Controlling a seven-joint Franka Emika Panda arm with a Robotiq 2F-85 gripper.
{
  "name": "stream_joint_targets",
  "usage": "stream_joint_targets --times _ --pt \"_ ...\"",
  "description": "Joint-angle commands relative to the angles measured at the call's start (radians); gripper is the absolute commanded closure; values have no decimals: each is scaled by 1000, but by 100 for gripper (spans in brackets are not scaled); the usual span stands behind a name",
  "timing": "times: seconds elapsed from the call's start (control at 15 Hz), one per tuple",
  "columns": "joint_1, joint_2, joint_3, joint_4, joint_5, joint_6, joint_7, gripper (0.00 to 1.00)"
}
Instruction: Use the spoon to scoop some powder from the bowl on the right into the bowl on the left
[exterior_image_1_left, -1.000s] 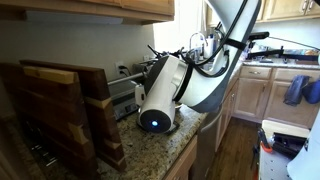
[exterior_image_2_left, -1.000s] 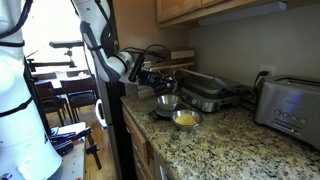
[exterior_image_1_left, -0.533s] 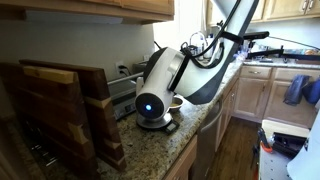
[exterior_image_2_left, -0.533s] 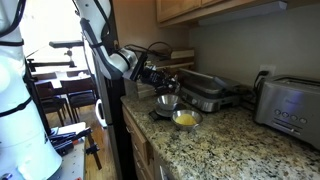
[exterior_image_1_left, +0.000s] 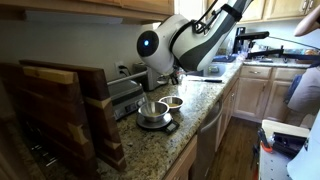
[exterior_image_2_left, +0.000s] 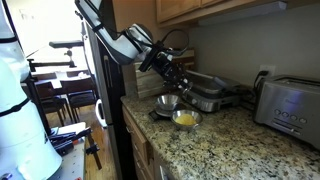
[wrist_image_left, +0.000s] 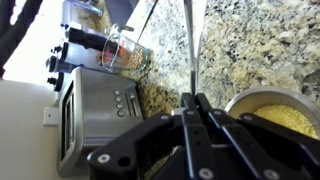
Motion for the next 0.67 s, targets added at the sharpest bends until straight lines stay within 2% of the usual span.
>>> stream_joint_targets --times 0.0,0.33,0.6 --pt "-56 -61 -81 -2 131 112 -48 96" --pt "-134 -2 -185 53 326 247 -59 96" --pt "-200 93 -252 96 472 432 -56 96"
